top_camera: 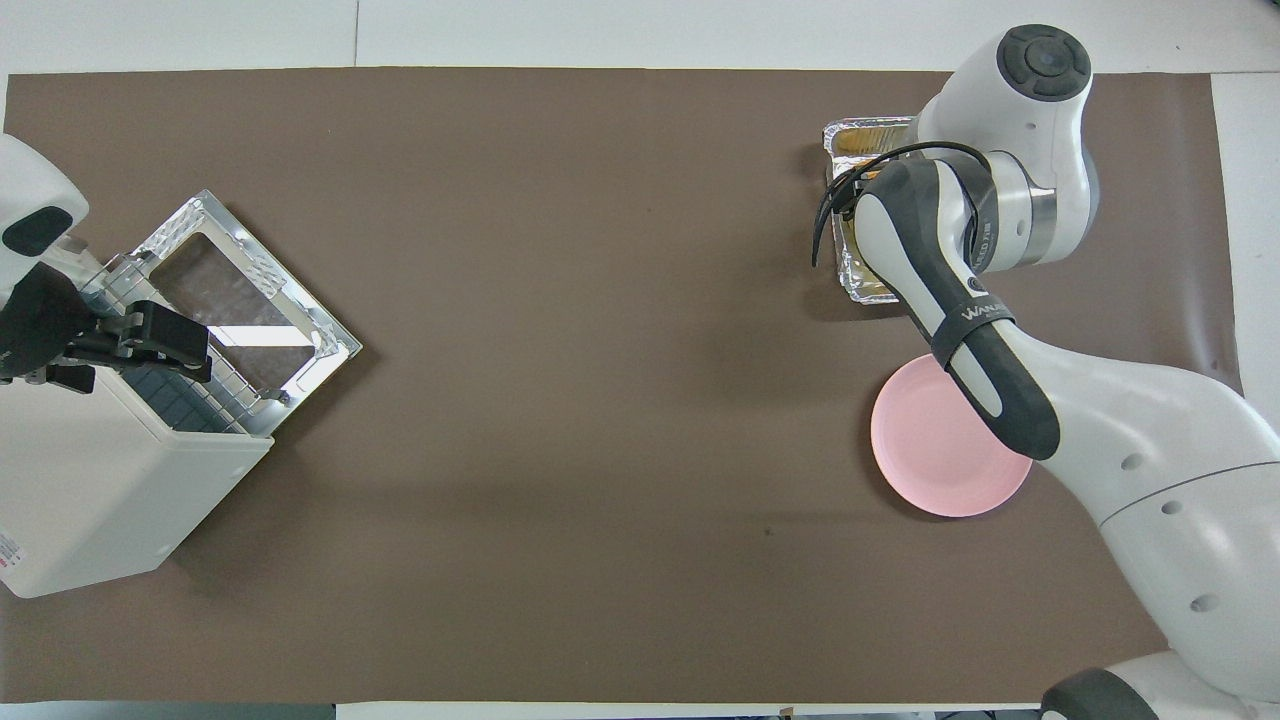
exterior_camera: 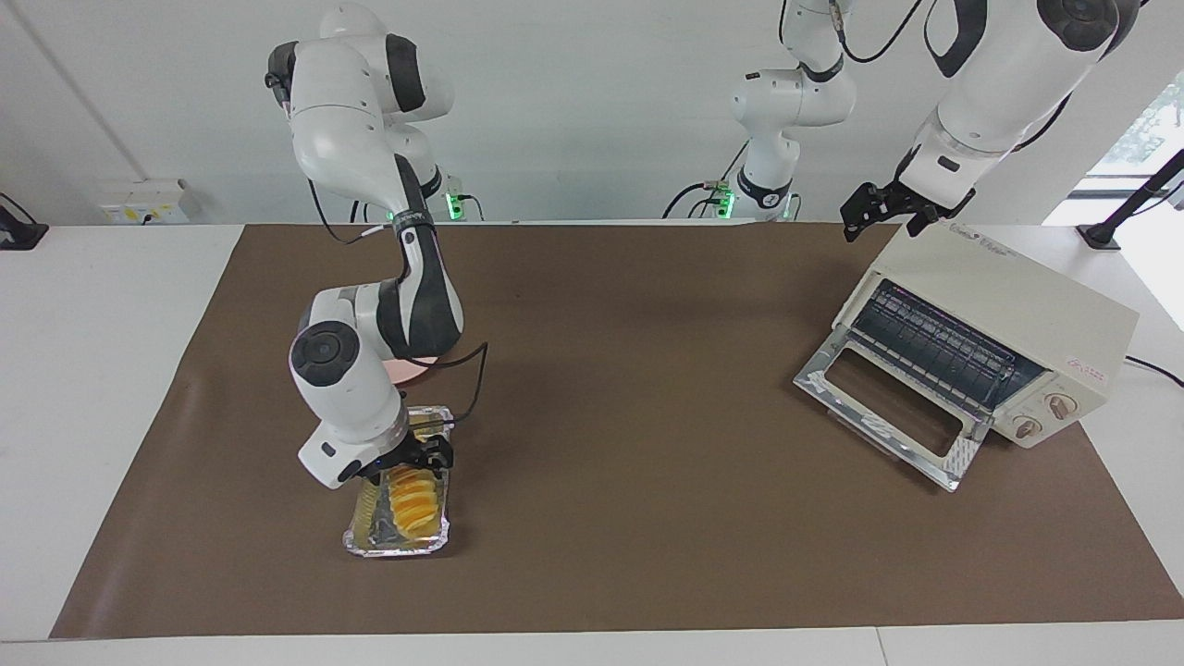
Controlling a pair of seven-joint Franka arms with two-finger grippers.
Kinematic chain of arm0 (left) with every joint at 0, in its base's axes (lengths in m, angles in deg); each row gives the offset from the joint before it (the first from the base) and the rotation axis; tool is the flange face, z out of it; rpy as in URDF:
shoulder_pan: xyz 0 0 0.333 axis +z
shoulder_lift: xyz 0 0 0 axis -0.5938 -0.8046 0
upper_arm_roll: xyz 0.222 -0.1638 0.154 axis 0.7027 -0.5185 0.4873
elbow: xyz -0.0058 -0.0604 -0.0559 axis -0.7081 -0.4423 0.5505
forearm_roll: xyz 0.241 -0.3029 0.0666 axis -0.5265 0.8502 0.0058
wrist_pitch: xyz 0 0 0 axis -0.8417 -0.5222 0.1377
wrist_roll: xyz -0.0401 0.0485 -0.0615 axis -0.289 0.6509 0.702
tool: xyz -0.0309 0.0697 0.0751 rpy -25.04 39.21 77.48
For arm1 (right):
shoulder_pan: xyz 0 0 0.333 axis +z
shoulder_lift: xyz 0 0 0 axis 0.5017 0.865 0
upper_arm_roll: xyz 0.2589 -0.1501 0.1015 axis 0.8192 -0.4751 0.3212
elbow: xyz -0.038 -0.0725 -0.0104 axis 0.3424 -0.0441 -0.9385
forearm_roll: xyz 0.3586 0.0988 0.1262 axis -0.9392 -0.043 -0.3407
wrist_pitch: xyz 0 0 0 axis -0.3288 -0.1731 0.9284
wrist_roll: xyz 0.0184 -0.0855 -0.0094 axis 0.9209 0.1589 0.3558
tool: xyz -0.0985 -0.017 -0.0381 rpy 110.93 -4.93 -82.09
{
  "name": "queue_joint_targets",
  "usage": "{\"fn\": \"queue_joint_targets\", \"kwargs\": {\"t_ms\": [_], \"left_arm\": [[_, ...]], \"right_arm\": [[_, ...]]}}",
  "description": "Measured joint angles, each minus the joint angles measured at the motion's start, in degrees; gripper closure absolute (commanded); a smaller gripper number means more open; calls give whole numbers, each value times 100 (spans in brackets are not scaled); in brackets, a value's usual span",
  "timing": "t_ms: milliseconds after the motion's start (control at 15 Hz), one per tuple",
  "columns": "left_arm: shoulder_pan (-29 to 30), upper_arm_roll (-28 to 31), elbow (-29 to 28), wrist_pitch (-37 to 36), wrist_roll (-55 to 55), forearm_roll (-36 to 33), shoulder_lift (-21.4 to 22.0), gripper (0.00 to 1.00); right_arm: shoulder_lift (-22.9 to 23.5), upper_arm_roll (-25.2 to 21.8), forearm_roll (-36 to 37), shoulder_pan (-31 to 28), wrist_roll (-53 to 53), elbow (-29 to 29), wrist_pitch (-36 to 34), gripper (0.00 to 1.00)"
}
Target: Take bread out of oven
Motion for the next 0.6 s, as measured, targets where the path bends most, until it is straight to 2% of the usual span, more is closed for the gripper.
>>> {"fn": "queue_joint_targets", "kwargs": {"t_ms": [67,133,200,267,333,600], "left_arm": [[0,0,0,0,0,0,0,0],[0,0,0,0,0,0,0,0],[0,0,0,0,0,0,0,0],[0,0,0,0,0,0,0,0],[0,0,0,0,0,0,0,0],[0,0,0,0,0,0,0,0]], "right_arm": [[-9,0,4,12,-30,90,124,0],[-15,0,7,18,-59,183,245,8],[-19,0,9,20,-69,265,333,35],[-23,-1,9,19,-74,316,384,74],[-33,-2,10,19,-74,346,399,100],[-82,-6,12,16,-75,360,400,100]]}}
